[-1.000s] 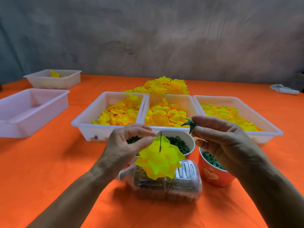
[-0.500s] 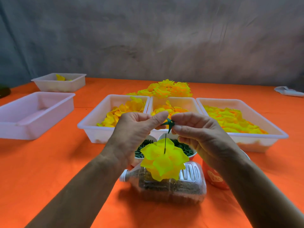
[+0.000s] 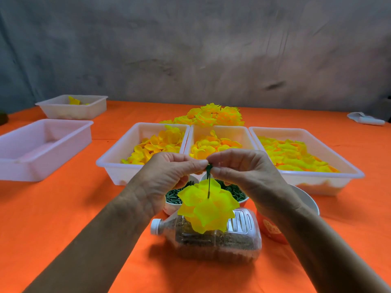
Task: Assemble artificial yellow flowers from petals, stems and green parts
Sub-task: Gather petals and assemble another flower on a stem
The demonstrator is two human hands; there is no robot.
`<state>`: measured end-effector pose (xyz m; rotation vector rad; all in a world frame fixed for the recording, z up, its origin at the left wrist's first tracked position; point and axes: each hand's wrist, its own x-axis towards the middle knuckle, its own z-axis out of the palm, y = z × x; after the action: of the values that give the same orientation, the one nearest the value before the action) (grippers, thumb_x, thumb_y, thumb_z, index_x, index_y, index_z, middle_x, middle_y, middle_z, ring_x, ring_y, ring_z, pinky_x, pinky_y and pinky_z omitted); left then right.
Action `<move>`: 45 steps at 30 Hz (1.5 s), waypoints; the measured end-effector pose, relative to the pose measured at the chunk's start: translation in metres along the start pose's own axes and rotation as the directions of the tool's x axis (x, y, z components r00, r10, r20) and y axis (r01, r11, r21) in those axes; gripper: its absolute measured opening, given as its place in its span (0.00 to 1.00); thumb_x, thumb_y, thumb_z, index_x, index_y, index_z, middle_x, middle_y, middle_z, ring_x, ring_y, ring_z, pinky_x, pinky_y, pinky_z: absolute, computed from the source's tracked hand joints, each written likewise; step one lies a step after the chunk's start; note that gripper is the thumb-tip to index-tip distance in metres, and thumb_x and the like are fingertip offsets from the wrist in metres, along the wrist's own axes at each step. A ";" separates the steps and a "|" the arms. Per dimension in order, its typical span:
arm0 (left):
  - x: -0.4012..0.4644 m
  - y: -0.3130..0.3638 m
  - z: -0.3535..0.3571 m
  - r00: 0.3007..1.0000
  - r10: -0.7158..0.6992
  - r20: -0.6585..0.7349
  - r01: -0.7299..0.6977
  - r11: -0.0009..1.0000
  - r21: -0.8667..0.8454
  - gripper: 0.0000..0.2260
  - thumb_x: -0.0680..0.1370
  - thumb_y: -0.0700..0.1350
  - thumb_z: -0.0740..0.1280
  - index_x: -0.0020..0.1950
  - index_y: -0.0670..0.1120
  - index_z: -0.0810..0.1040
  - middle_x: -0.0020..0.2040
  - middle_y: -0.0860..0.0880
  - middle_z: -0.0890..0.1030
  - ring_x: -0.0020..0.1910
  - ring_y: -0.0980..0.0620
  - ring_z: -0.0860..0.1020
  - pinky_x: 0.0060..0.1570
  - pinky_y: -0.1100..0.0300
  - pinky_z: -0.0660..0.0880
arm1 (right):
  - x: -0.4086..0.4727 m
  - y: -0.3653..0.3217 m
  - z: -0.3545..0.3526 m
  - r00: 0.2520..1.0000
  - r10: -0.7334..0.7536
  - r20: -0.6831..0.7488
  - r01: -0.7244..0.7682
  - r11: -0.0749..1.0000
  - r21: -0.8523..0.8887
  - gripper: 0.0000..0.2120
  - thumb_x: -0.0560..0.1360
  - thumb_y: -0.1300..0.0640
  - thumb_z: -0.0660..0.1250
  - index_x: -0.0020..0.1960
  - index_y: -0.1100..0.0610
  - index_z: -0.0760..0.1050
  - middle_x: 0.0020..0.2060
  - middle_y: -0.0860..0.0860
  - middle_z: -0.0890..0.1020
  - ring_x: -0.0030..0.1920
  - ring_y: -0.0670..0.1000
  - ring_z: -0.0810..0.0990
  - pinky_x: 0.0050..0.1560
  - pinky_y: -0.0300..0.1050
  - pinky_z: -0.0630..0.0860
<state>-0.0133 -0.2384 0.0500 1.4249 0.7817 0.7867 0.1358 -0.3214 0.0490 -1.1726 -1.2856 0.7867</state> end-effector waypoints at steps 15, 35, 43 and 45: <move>0.005 -0.013 0.001 0.997 -0.062 0.045 0.064 0.997 -0.049 0.14 0.55 0.49 0.75 0.36 0.43 0.82 0.31 0.48 0.81 0.24 0.58 0.70 0.26 0.68 0.68 | -0.004 0.008 -0.005 1.000 -0.016 0.025 0.017 0.997 -0.069 0.07 0.72 0.66 0.70 0.47 0.57 0.81 0.34 0.44 0.84 0.37 0.38 0.81 0.37 0.29 0.73; 0.008 -0.021 -0.001 0.997 -0.068 0.020 0.069 0.998 -0.009 0.16 0.54 0.49 0.74 0.37 0.43 0.81 0.28 0.50 0.79 0.24 0.58 0.71 0.32 0.63 0.67 | -0.004 0.015 -0.003 0.999 0.045 0.019 -0.044 0.998 -0.034 0.09 0.71 0.68 0.70 0.46 0.56 0.82 0.33 0.45 0.84 0.34 0.37 0.79 0.33 0.28 0.71; 0.008 -0.020 0.001 0.995 -0.095 0.022 0.095 0.995 -0.043 0.14 0.56 0.48 0.74 0.38 0.43 0.81 0.32 0.48 0.81 0.26 0.58 0.71 0.29 0.66 0.69 | -0.006 0.012 -0.004 0.997 0.079 -0.025 -0.081 0.994 -0.071 0.08 0.71 0.64 0.71 0.47 0.54 0.83 0.32 0.46 0.83 0.34 0.40 0.78 0.32 0.32 0.72; 0.008 -0.019 0.002 0.995 -0.091 0.028 0.092 0.994 -0.051 0.14 0.57 0.48 0.73 0.38 0.43 0.81 0.32 0.48 0.81 0.25 0.58 0.71 0.29 0.66 0.69 | -0.006 0.011 -0.004 0.995 0.093 -0.036 -0.095 0.994 -0.056 0.08 0.71 0.64 0.71 0.48 0.57 0.83 0.33 0.48 0.84 0.34 0.41 0.79 0.32 0.32 0.72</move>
<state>-0.0078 -0.2326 0.0311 1.3407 0.7958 0.7126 0.1407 -0.3248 0.0373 -1.2952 -1.2401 0.8003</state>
